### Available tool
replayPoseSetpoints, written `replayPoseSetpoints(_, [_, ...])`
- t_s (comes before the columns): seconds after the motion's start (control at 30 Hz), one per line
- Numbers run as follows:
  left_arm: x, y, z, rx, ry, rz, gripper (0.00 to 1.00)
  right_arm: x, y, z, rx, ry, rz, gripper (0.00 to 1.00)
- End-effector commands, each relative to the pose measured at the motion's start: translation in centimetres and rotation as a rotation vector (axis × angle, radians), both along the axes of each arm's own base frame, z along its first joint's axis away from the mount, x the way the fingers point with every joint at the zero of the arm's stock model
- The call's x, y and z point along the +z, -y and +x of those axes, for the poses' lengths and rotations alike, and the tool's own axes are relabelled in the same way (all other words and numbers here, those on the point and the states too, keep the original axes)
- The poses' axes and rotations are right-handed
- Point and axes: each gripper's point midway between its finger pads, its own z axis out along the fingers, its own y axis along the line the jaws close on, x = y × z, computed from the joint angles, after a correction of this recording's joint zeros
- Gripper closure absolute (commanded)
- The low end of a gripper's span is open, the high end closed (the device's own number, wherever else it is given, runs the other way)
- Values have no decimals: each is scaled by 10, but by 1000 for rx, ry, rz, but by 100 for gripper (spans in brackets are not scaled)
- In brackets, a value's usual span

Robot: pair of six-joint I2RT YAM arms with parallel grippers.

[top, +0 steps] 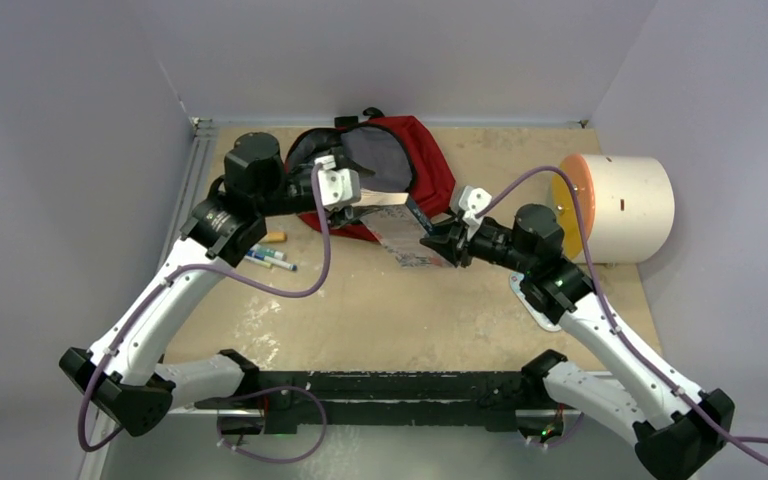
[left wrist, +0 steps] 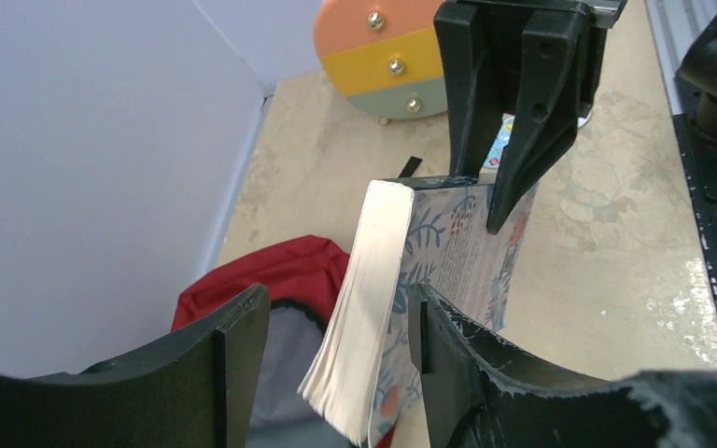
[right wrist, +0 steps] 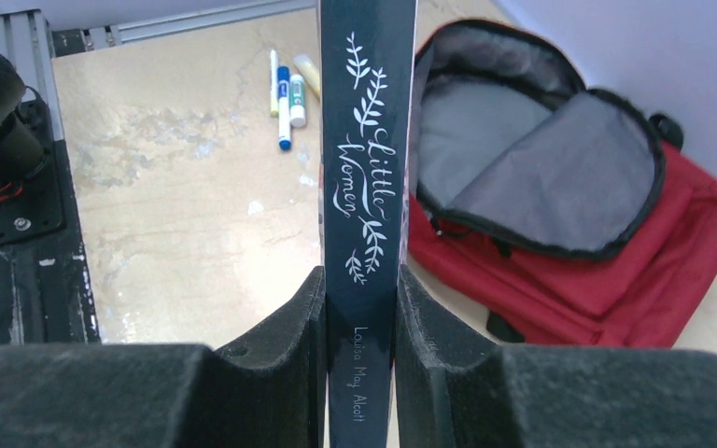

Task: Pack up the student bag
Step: Pick up the book from the center of the board.

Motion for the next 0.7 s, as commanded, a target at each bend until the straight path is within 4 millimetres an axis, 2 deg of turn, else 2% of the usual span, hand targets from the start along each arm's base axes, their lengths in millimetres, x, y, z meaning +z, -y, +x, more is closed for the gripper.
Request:
replayPoseSetpoints(0.0, [6, 5, -20, -127, 17, 23, 45, 62, -12, -2, 93, 280, 71, 100])
replayPoseSetpoints(0.13, [1, 8, -32, -188, -30, 25, 45, 61, -15, 1, 123, 315, 21, 100])
replayPoseSetpoints(0.37, [-12, 13, -39, -238, -130, 36, 45, 67, -19, 0, 156, 339, -1, 100])
replayPoseSetpoints(0.53, [-17, 14, -29, -199, -134, 38, 44, 65, -19, -4, 181, 359, -19, 100])
replayPoseSetpoints(0.67, [-16, 14, -25, -180, -131, 34, 44, 58, -20, -16, 262, 401, -55, 100])
